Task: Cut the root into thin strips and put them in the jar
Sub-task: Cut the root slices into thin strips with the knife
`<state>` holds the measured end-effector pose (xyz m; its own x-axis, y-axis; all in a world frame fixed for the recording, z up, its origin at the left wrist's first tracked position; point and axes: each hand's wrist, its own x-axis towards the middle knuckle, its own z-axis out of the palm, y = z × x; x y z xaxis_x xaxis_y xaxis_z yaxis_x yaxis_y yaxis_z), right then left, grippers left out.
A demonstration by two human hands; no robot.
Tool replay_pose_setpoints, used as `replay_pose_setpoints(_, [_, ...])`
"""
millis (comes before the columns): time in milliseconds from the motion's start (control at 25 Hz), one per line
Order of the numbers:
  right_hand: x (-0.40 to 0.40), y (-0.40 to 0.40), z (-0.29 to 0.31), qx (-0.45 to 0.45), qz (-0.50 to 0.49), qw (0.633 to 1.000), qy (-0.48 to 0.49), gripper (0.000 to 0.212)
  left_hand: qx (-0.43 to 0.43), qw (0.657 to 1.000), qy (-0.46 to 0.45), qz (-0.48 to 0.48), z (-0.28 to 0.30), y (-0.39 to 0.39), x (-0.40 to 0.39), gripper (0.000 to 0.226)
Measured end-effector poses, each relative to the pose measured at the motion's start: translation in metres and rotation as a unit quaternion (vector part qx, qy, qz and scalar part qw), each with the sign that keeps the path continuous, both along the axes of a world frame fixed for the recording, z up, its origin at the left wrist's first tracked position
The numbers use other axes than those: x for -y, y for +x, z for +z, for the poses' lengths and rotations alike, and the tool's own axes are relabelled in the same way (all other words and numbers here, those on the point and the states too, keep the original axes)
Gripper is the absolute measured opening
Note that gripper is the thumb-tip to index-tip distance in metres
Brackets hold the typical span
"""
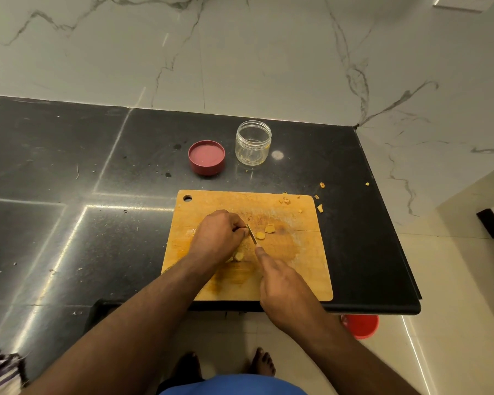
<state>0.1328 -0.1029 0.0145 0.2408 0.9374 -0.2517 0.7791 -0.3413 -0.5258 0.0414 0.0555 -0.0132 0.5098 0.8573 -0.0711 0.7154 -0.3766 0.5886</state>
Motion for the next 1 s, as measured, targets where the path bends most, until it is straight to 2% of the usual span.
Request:
replay_pose_setpoints(200, [0.025,-0.002,0.001,-0.005,-0.023,0.999,0.026,0.057,-0.012,1.000,-0.006,-0.007,0.001,-0.001,0.000,0.020])
replay_pose_setpoints(400, [0.029,0.010,0.017,-0.066,-0.071,0.993,0.070,0.055,-0.022,0.999,-0.014,-0.026,0.001,-0.006,0.001,0.029])
replay_pose_setpoints(600, [0.026,0.012,0.018,-0.039,-0.063,0.993,0.088,0.044,0.006,0.999,-0.041,-0.001,0.003,-0.007,0.001,0.029])
replay_pose_setpoints(880, [0.023,0.018,0.008,-0.053,-0.090,0.989,0.101,0.043,0.011,0.999,-0.042,-0.005,0.003,-0.008,0.001,0.026])
replay_pose_setpoints(1000, [0.021,0.014,0.009,-0.039,-0.056,0.993,0.094,0.047,0.010,0.999,-0.048,0.002,0.004,-0.007,0.000,0.025])
